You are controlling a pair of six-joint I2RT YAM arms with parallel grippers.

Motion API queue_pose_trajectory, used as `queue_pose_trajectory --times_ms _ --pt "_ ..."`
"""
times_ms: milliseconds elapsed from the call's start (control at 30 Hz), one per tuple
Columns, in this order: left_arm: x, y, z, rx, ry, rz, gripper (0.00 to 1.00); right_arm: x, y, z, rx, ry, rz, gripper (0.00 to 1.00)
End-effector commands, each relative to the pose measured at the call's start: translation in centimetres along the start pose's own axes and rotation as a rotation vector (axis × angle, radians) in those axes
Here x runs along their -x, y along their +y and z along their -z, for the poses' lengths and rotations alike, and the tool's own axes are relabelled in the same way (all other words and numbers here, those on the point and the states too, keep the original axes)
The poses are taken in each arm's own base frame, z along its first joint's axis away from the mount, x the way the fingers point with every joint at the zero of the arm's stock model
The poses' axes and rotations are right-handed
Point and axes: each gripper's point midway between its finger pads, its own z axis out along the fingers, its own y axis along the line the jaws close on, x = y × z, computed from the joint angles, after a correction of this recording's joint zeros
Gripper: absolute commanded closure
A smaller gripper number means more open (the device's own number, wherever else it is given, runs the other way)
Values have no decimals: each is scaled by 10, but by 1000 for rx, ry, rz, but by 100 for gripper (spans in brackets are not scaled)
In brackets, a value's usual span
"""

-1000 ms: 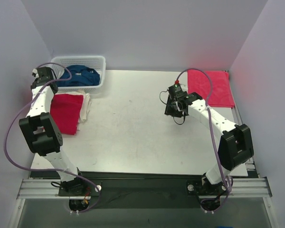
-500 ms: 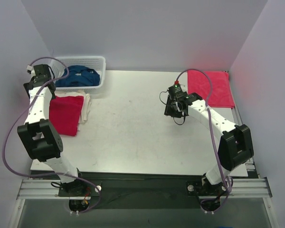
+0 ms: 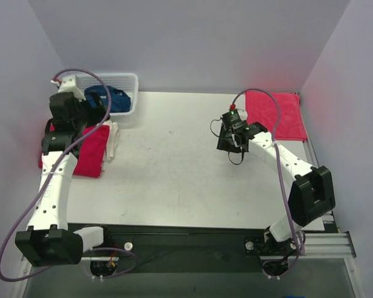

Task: Fold and stack the t-shirts
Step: Put the neatly folded tshirt into the corner of the board with the left arm

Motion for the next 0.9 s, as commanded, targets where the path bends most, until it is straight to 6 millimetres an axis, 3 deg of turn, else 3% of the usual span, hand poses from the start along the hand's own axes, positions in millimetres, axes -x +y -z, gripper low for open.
queue_pose_trajectory --times_ms 0,33,167,233,267,300,367,500,700,867 --pt "-30 -45 -2 -162 59 99 4 12 -15 22 -32 -87 28 67" --pt "-36 -55 2 -177 62 108 3 7 -20 21 -44 -84 42 66" --pt "-96 -54 3 -75 160 175 3 9 -34 35 -64 -150 55 64" --pt "-110 -56 8 -45 142 150 3 9 -40 39 -72 -176 56 63" --pt "-122 -70 14 -75 155 119 3 7 -43 42 -71 -185 59 63" --pt "-140 -67 16 -60 177 99 3 7 -45 44 -75 -193 56 63" --pt "-150 -85 23 -126 175 51 3 5 -52 47 -93 -211 50 62" --pt "-182 -95 27 -181 229 7 2 -2 -61 50 -108 -223 42 62" --pt "-206 -100 25 -185 260 -47 3 -6 -70 52 -125 -245 37 61" --pt "-206 -108 26 -185 251 -97 3 -8 -73 52 -129 -256 36 61"
